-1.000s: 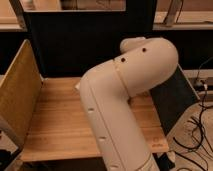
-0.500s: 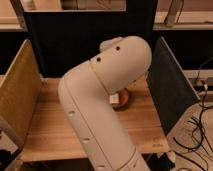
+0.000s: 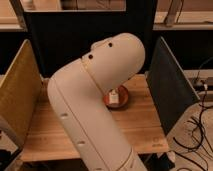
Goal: Push the ceramic bowl across the table
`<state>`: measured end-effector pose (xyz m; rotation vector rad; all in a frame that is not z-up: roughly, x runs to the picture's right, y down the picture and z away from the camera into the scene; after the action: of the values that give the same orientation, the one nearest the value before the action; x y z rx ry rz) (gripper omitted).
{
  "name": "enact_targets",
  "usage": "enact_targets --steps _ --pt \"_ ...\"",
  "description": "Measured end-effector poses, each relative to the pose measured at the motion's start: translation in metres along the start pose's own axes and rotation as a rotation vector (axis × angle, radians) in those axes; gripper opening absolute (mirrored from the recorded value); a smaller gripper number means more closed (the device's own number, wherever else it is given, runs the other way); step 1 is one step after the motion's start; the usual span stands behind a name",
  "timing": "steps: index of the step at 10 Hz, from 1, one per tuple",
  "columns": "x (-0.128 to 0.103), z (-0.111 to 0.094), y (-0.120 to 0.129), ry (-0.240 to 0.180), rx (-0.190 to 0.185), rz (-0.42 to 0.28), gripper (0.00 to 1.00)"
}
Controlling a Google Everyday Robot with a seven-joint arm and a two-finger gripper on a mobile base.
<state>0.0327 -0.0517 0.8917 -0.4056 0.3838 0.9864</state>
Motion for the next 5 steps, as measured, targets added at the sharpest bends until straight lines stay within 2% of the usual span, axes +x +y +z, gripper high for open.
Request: enact_targets --steps 4,5 --pt "0.02 0.014 0.049 0.068 -0.075 -0.109 0.0" --pt "0.025 0.021 0.069 0.093 -0.108 -0.156 0.0"
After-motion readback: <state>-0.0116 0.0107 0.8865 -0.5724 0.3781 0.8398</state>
